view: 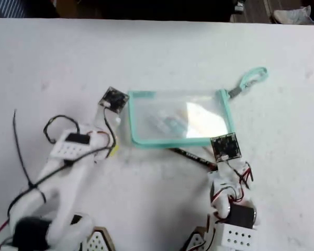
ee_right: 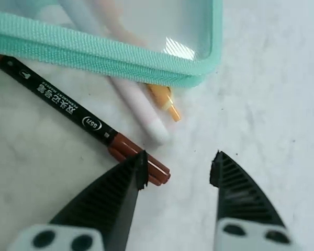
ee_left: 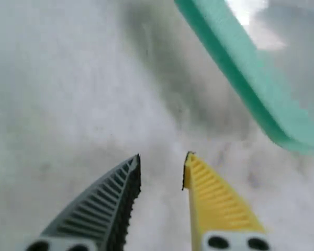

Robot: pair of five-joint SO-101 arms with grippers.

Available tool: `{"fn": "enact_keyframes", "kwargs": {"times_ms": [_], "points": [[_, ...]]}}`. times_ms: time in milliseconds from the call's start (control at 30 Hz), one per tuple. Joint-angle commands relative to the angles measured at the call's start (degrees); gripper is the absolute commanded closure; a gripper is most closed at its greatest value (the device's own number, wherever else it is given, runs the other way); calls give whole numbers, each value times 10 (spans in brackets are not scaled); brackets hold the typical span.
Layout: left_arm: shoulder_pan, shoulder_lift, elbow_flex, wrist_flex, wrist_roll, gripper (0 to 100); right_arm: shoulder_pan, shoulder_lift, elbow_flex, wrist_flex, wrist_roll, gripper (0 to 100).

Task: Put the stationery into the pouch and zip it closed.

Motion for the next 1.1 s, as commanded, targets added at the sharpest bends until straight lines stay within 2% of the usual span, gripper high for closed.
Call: {"fn": "enact_keyframes", "kwargs": {"times_ms": [0,100,267,433,800,933,1067], "points": [[-11,36,-55,18,32,842,-6,-2,-12,2,5,804],[-7,13,-45,19,61,842,-6,-1,-26,4,5,804],[-7,-24,-22,14,62,842,-23,-1,-63,5,5,804],[-7,-32,6,-31,60,842,-59,0,-127,26,5,804],[-7,-32,14,-46,60,842,-65,2,-224,29,5,804],[-7,-32,14,-46,60,842,-65,64,-279,29,3,804],[-7,-33,12,-42,60,842,-78,193,-353,29,1,804]]}}
